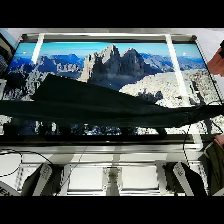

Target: Fold the clothes and pants, and hang the long-sleeved shirts on hangers.

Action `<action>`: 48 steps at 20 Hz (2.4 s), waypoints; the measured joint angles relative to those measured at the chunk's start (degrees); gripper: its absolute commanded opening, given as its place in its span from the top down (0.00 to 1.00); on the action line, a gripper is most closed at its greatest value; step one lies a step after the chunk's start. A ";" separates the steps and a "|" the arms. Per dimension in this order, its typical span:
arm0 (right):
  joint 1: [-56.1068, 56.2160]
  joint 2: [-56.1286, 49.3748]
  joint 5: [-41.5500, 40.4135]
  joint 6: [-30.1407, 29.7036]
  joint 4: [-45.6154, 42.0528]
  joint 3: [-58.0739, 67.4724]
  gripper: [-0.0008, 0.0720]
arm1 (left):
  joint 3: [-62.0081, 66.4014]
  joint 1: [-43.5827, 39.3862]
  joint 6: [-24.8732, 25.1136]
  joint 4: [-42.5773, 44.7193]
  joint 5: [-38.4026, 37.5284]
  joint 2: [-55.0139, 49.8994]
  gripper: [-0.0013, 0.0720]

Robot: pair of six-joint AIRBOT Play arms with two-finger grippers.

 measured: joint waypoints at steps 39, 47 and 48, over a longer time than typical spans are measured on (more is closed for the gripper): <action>0.85 -34.32 -25.94 15.45 -3.02 -5.42 0.97 | 23.63 -28.98 -14.40 2.91 8.61 -43.85 0.94; 0.83 -39.06 -30.62 17.31 0.74 -5.42 0.97 | 23.63 -31.23 -14.43 -2.71 16.94 -49.81 0.93; 0.83 -39.47 -31.23 17.42 1.33 -5.42 0.97 | 23.63 -31.45 -14.49 -3.04 17.59 -50.51 0.93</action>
